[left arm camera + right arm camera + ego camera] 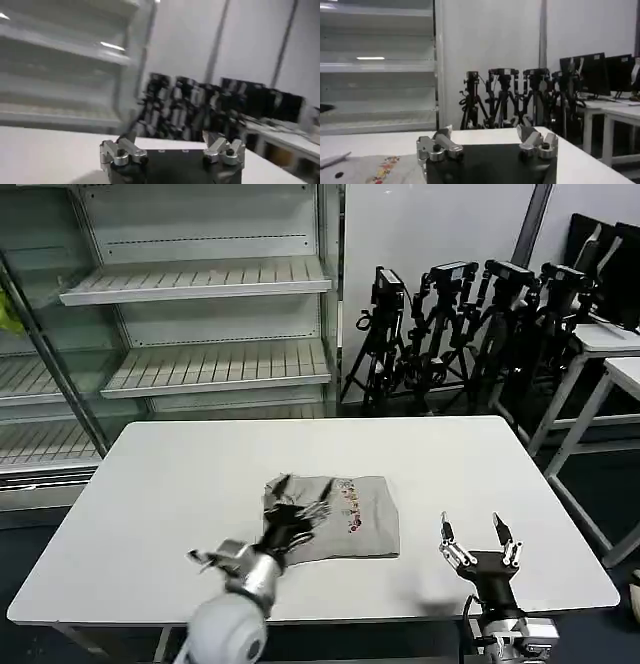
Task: Fold and organize the clothes.
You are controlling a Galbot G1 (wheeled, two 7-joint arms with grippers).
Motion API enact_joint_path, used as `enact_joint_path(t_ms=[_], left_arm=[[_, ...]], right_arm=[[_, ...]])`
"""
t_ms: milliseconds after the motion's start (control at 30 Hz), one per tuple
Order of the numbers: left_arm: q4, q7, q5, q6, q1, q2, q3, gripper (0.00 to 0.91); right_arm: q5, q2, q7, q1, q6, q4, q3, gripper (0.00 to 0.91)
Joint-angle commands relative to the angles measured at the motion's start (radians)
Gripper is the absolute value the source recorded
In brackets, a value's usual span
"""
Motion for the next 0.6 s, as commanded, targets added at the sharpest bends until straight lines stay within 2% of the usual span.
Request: enact_joint_path(t_ms=[33, 200, 600], left_arm=[[-0.19, 0.015, 0.132, -0.166, 0.336, 0.019, -0.292, 0.907], [-0.196, 0.017, 0.186, -0.195, 0.364, 0.017, -0.307, 0.907], [-0.245, 0.032, 0.24, -0.191, 0.412, -0.016, -0.295, 0.907]], right_arm=[[-0.049, -0.005, -0.006, 0.002, 0.002, 0.014, -0.001, 0.907], [-0.125, -0.011, -0.013, -0.01, 0.005, 0.018, -0.002, 0.907], [-0.135, -0.014, -0.009, -0.021, 0.005, 0.039, -0.019, 0.907]])
